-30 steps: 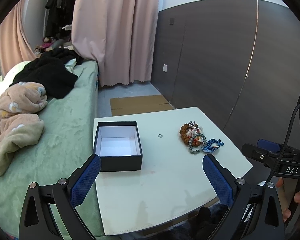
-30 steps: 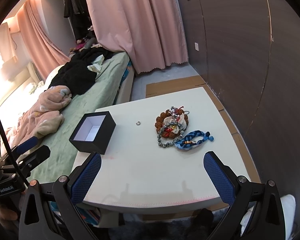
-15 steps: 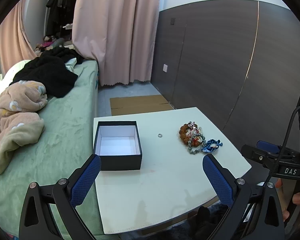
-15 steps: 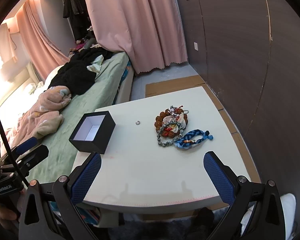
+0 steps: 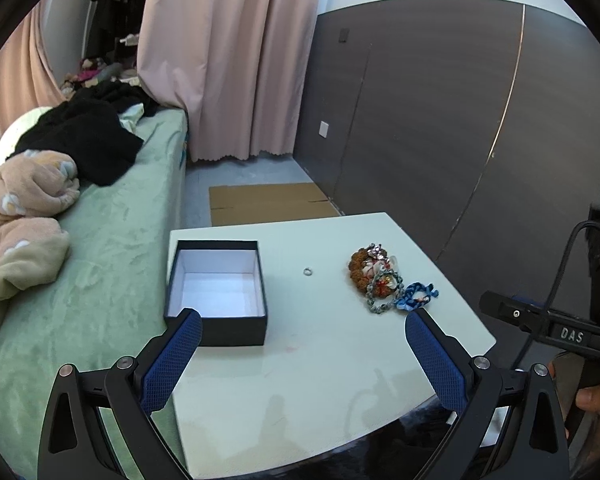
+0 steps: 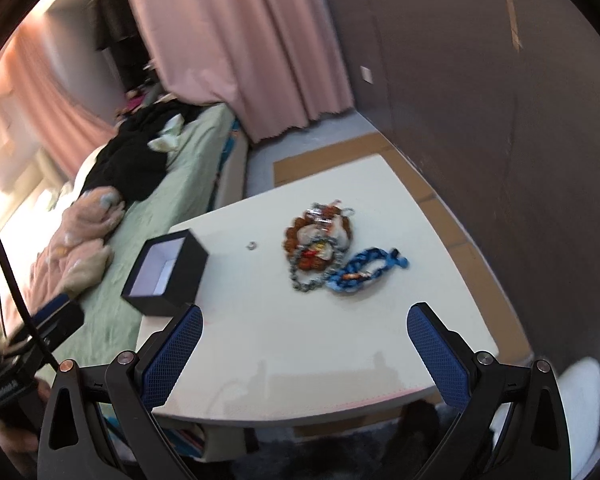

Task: Organize jewelry
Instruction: 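Grasp the grey bead bracelet with the left gripper while the right grasps the blue bracelet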

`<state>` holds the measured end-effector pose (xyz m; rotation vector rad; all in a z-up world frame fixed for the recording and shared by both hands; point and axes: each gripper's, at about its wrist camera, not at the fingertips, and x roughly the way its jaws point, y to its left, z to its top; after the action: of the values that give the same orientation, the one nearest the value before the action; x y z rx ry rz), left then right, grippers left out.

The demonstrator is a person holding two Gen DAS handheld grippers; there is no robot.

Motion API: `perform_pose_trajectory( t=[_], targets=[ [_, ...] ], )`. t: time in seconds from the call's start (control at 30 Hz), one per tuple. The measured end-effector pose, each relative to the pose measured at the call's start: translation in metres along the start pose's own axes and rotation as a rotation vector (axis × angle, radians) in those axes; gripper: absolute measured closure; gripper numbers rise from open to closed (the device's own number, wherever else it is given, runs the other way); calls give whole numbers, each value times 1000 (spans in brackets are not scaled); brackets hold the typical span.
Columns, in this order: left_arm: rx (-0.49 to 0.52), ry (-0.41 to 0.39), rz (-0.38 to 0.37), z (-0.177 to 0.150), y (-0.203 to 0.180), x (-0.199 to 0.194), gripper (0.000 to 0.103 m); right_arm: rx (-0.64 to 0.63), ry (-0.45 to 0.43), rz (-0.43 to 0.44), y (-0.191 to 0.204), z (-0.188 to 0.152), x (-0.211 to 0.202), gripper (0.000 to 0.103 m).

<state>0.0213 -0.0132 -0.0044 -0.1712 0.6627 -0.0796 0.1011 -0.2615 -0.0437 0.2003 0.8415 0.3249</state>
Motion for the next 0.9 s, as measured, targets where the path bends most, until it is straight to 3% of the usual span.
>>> perform_pose_trajectory(
  t=[0.2, 0.43, 0.63, 0.77, 0.9],
  targets=[
    [25, 55, -42, 10, -13, 27, 16, 149, 17, 2, -38, 11, 9, 2],
    [61, 113, -87, 17, -24, 63, 23, 272, 55, 13, -64, 26, 31, 23],
    [68, 191, -148, 21, -33, 103, 43, 392, 86, 43, -83, 36, 55, 31],
    [51, 255, -180, 18, -42, 129, 46, 480, 140, 77, -93, 32, 75, 37],
    [47, 319, -216, 11, -52, 151, 58, 575, 203, 120, -97, 23, 96, 48]
  ],
)
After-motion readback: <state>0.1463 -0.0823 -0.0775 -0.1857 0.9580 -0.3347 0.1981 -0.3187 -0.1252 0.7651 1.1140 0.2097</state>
